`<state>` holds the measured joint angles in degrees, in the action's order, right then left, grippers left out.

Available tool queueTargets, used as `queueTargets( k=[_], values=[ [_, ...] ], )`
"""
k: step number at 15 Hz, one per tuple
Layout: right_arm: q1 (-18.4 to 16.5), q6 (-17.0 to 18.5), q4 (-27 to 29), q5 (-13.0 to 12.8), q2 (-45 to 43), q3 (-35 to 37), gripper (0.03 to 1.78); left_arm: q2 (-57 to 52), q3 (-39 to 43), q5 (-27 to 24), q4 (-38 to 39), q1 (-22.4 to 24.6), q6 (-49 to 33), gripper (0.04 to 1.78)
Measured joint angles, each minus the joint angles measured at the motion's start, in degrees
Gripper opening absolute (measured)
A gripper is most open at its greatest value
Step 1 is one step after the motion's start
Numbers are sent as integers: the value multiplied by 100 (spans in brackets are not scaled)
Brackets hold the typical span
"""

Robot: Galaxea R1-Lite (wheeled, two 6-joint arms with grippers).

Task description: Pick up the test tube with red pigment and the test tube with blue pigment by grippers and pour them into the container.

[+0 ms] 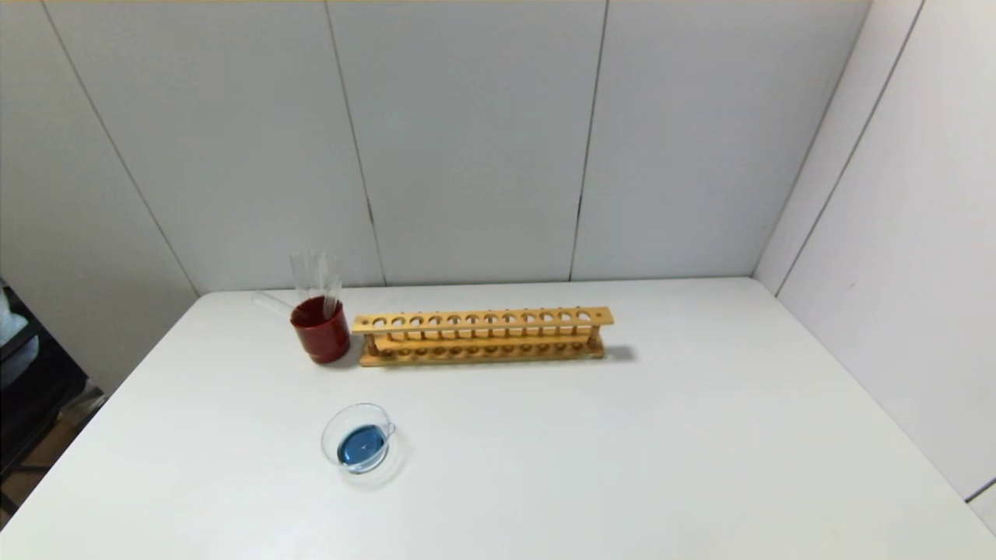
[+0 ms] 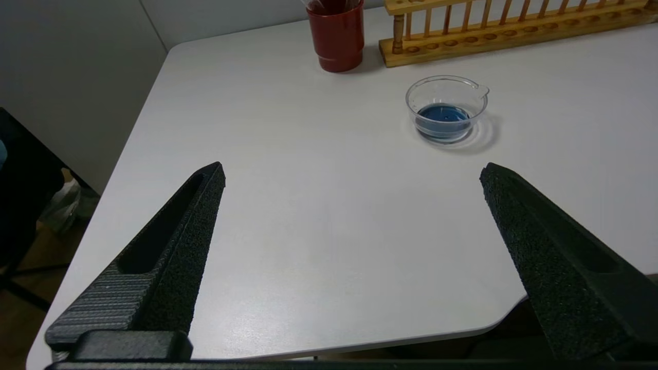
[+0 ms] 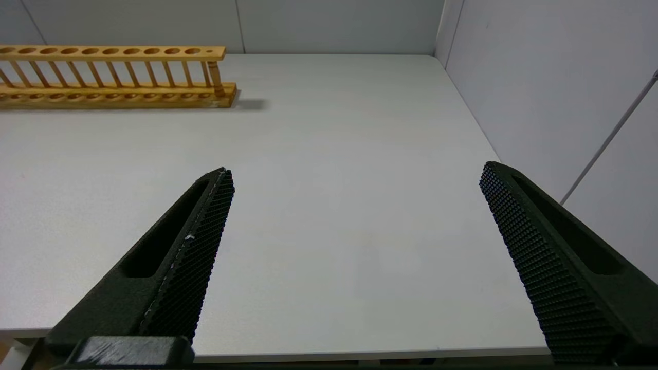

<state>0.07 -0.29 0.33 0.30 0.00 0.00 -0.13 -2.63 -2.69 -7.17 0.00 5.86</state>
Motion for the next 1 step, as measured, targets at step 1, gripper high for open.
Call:
queueTargets(
  k=[1],
  values=[
    [0, 0, 0, 0, 0, 0, 175, 2, 0, 2, 0, 0, -28, 175]
  ],
)
